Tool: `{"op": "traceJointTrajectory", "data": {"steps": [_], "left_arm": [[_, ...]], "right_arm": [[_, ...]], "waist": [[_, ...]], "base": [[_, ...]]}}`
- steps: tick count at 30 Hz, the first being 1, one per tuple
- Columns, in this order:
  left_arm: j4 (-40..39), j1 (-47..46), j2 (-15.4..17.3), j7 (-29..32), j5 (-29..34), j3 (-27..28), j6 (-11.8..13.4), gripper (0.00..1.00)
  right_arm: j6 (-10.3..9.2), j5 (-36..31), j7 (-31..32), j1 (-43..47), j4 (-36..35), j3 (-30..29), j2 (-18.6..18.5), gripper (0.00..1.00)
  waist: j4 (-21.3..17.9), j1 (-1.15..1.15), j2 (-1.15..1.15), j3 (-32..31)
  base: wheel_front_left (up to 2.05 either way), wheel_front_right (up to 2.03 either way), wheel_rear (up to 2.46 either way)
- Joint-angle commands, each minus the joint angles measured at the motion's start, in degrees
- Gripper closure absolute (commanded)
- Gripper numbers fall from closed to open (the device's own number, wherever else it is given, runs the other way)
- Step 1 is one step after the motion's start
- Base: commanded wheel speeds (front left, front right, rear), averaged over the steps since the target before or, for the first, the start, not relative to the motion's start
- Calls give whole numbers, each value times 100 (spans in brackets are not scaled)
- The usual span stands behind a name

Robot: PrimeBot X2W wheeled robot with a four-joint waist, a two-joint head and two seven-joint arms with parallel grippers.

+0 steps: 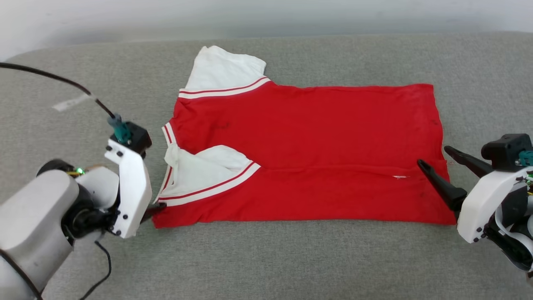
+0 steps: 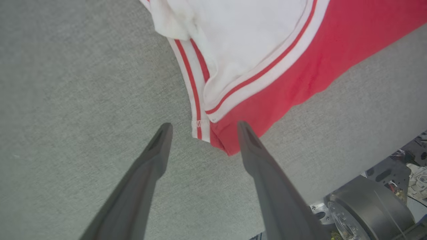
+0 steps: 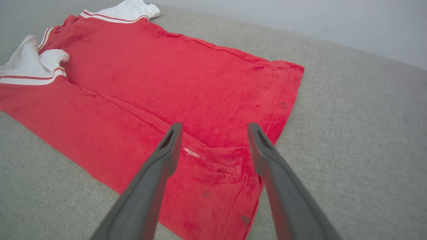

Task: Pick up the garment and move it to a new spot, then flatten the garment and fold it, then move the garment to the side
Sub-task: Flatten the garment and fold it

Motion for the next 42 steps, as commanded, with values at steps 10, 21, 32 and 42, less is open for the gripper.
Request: {"op": "traceJointTrajectory", "data": {"steps": [10,21,32,42], "left_arm": [[706,292,-298,249,-61,-456,-60,0],[629,148,-223,-214,-325,-462,-75,100],[-10,-66,156,-574,-439,-612,-77,100],[-264,-280,100,-644,-300,-692,-78,100]], "right_arm": [[-2,-29,18,-245,-10,97,58,0],[-2,20,628,-879,-231,250,-469,0],[-2,990,3797,-1602,-700,1093,-1343,0],[-2,1309,4459,-1440,100,1168,-871,0]], "waist": [[-261,0,0,277],[-285,0,0,116],[-233,0,0,12],[-58,0,0,356]], "base": [[0,0,0],[0,0,0],[0,0,0],[0,0,0]]}}
